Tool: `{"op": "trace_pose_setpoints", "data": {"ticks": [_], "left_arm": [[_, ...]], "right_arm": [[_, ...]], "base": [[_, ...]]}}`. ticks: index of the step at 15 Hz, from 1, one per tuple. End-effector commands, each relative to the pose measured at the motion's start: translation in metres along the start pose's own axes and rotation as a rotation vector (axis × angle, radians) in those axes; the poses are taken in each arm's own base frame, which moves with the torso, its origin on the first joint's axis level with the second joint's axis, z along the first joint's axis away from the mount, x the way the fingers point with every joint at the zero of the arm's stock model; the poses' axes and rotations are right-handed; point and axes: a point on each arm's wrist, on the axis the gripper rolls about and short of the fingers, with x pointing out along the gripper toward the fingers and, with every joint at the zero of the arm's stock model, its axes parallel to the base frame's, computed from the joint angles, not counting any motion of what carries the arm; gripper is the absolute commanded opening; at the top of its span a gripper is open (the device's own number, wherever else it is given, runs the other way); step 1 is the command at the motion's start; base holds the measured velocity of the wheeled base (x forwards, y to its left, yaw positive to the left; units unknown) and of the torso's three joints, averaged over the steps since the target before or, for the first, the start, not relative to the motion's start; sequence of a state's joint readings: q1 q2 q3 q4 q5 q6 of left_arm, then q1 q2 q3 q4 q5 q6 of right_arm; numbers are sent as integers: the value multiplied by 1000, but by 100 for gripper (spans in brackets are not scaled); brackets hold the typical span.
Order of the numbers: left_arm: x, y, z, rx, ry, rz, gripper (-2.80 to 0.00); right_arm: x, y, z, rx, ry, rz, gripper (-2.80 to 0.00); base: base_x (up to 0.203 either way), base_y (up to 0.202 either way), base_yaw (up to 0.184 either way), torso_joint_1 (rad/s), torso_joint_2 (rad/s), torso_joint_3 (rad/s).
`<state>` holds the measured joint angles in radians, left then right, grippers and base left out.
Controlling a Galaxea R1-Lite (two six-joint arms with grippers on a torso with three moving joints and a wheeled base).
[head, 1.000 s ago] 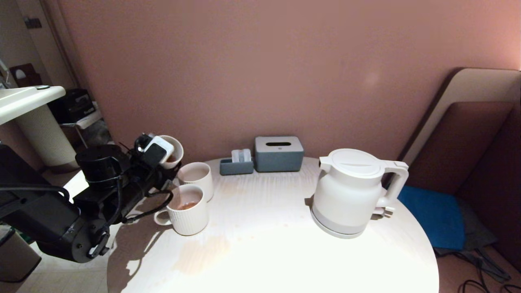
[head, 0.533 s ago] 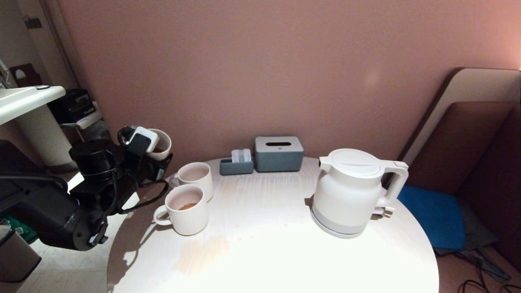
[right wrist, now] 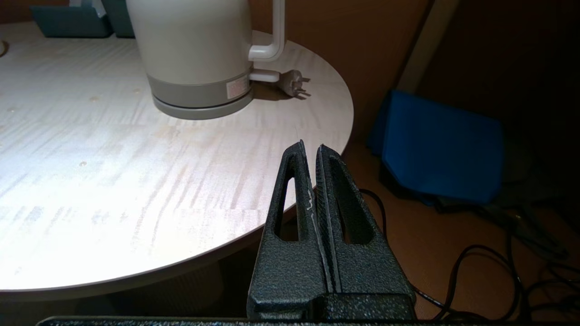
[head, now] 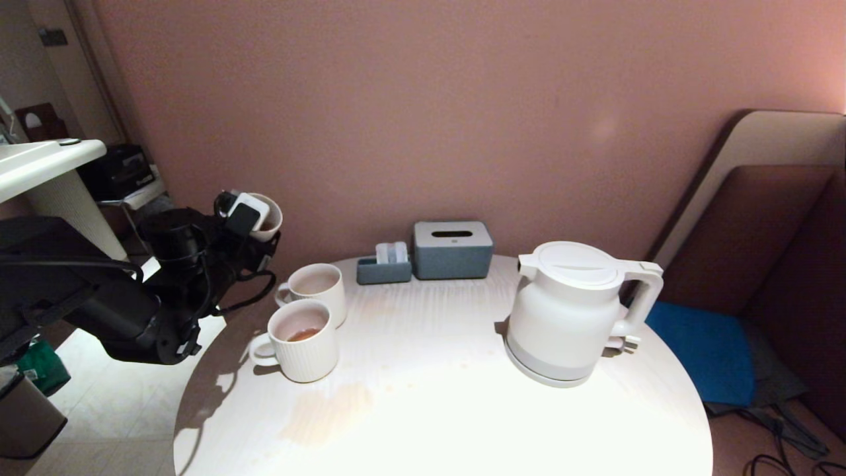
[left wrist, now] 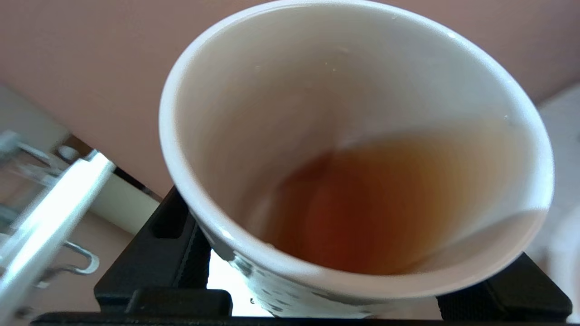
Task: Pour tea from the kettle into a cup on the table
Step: Pour water into another cup
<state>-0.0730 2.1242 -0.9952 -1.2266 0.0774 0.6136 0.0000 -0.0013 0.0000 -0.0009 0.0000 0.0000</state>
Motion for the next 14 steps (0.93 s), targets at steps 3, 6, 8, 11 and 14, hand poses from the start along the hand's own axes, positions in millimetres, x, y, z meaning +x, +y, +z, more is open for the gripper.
{"op": "trace_pose_setpoints", "data": {"ticks": [3, 6, 8, 11, 14], "left_arm": [[26, -9, -8, 87, -28, 22, -280], [35, -7, -4, 158, -55, 44, -280], [34, -7, -1, 179, -61, 44, -280], [33, -7, 0, 220, -66, 42, -280], [31, -15, 8, 255, -83, 22, -280]], "right_arm": [[0, 0, 0, 0, 1, 0, -280], [0, 0, 0, 0, 1, 0, -280], [0, 0, 0, 0, 1, 0, -280], [0, 0, 0, 0, 1, 0, -280], [0, 0, 0, 0, 2, 0, -280]], "base": [[0, 0, 0, 0, 0, 0], [0, 0, 0, 0, 0, 0], [0, 0, 0, 0, 0, 0], [0, 0, 0, 0, 0, 0], [0, 0, 0, 0, 0, 0]]}}
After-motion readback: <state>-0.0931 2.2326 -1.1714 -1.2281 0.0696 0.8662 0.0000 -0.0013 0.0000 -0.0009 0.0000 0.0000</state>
